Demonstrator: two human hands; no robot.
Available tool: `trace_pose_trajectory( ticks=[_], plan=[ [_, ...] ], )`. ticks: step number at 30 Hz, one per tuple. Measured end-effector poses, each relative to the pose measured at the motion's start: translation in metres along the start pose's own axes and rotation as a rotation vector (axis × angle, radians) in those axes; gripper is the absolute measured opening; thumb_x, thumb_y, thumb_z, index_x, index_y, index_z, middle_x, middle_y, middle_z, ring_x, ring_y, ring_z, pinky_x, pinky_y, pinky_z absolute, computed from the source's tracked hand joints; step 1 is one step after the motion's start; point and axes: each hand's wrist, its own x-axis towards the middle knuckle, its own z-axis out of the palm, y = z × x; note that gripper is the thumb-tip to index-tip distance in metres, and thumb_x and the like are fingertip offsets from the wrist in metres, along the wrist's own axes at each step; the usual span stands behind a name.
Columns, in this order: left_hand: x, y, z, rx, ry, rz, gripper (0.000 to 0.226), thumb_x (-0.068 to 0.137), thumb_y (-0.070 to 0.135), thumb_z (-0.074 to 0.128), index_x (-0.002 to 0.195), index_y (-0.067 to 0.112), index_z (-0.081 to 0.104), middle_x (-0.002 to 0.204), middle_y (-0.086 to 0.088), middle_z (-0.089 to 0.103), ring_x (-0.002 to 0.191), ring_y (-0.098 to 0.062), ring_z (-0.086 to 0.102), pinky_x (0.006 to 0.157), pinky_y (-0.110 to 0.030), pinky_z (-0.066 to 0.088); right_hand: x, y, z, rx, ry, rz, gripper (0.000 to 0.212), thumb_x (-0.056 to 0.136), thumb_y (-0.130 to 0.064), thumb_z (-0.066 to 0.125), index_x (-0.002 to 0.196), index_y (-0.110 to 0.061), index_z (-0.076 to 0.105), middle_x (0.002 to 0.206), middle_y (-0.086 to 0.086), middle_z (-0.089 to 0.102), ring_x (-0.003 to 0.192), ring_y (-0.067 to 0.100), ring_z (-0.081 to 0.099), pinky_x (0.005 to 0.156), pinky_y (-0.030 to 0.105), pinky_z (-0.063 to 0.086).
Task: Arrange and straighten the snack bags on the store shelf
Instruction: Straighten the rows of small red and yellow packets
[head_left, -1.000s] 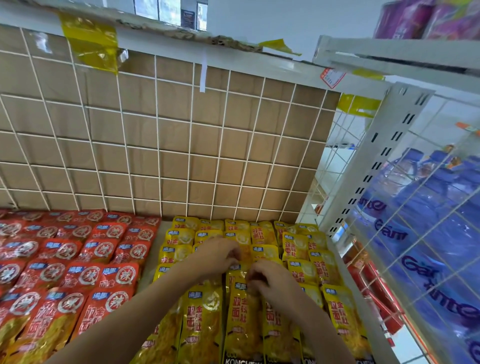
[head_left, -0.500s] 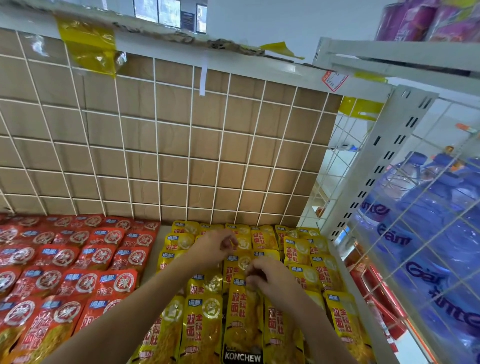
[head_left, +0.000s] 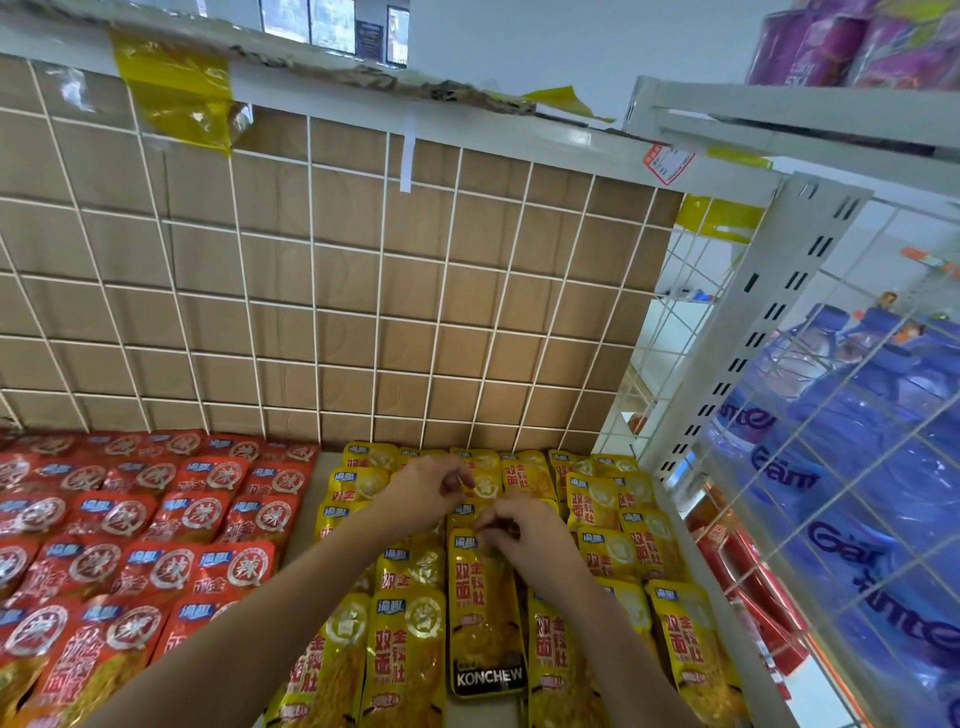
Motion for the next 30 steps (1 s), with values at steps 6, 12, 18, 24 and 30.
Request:
trace_pose_trajectory(
  ticks=[6, 12, 18, 24, 30],
  plan=[
    [-0.012, 0.005, -0.005, 0.055, 0.043, 0.071, 0.013, 0.087, 0.018, 0.06, 0.1, 0.019, 0.064, 0.094, 0.01, 0.057, 0.092, -0.007, 0.055, 0.077, -0.018, 0.043, -0.009, 0.0, -0.001, 0.029, 0.07, -0.029, 0.006, 0.084, -0.015, 0.063, 0.086, -0.017, 0.068, 0.091, -0.01, 0.059, 0.092, 0.006, 0.054, 0.081, 0.022, 0.043],
    [-0.027, 0.009, -0.008, 0.099, -0.168, 0.133, 0.022, 0.088, 0.027, 0.06, 0.109, 0.021, 0.064, 0.102, 0.007, 0.061, 0.092, -0.005, 0.054, 0.078, -0.016, 0.042, -0.026, 0.0, -0.004, -0.024, 0.015, -0.03, 0.007, 0.085, -0.021, 0.063, 0.09, -0.019, 0.068, 0.09, -0.017, 0.058, 0.095, 0.004, 0.053, 0.086, 0.02, 0.041],
    [-0.032, 0.011, -0.002, 0.17, -0.219, 0.155, 0.031, 0.088, 0.033, 0.06, 0.118, 0.026, 0.059, 0.113, 0.01, 0.057, 0.09, -0.001, 0.043, 0.071, -0.01, 0.031, -0.039, -0.005, -0.004, -0.08, -0.085, 0.0, 0.01, 0.087, -0.024, 0.061, 0.093, -0.02, 0.068, 0.088, -0.017, 0.053, 0.091, 0.002, 0.05, 0.081, 0.018, 0.039],
    [-0.034, 0.01, -0.001, 0.158, -0.233, 0.182, 0.031, 0.088, 0.03, 0.06, 0.12, 0.025, 0.058, 0.092, 0.014, 0.047, 0.083, -0.002, 0.041, 0.061, -0.001, 0.024, -0.045, -0.01, 0.0, -0.117, -0.122, -0.008, 0.014, 0.086, -0.023, 0.06, 0.097, -0.02, 0.069, 0.094, -0.013, 0.054, 0.097, 0.007, 0.052, 0.084, 0.023, 0.039],
    [-0.037, 0.009, 0.0, 0.117, -0.227, 0.176, 0.03, 0.088, 0.028, 0.061, 0.117, 0.024, 0.06, 0.094, 0.013, 0.048, 0.08, -0.001, 0.042, 0.062, -0.003, 0.028, -0.047, -0.014, 0.004, -0.17, -0.122, -0.015, 0.018, 0.086, -0.023, 0.059, 0.102, -0.022, 0.067, 0.095, -0.013, 0.046, 0.1, 0.01, 0.05, 0.084, 0.025, 0.039]
  ],
)
